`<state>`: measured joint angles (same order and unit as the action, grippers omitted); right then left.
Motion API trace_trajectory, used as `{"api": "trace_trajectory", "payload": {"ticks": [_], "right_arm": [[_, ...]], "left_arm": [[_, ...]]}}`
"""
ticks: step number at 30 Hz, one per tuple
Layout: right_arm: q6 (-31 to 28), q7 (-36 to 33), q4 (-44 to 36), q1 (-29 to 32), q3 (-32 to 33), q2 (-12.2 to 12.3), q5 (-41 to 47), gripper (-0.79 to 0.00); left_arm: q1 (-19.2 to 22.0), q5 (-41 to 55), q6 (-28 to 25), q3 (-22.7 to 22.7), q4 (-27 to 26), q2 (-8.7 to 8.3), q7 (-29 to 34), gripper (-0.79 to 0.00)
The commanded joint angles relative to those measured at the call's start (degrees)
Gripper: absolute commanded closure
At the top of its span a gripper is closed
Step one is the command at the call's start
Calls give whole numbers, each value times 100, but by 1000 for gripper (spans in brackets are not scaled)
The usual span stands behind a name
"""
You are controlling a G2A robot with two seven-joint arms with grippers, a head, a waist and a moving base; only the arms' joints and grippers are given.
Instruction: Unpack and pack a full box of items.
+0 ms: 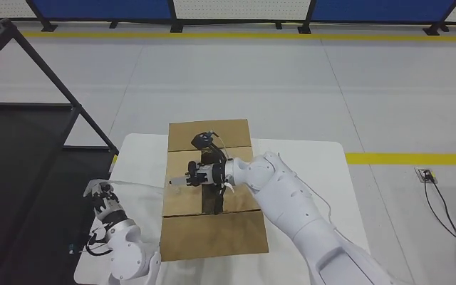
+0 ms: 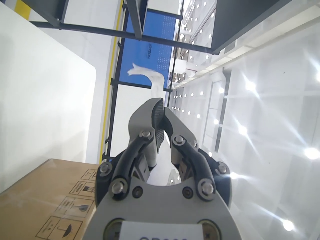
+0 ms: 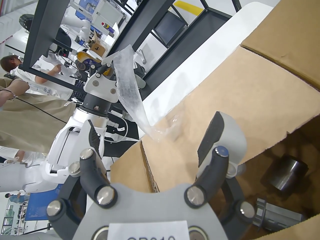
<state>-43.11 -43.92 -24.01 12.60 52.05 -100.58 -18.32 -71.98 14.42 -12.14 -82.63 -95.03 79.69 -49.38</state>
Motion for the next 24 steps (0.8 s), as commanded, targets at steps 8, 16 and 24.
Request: {"api": "trace_trajectory", "payload": {"ticks": [8, 16, 24], "right_arm": [[4, 6, -257, 172, 51, 101, -61, -785], [32, 10, -594, 367, 103, 206, -146, -785], [110, -23, -854, 527, 143, 289, -175, -785]], "left_arm": [[82, -426, -274, 162, 184, 56, -278, 0], [100, -305, 41, -79, 174, 58, -27, 0], [58, -170, 528, -380, 119, 82, 264, -785]]}}
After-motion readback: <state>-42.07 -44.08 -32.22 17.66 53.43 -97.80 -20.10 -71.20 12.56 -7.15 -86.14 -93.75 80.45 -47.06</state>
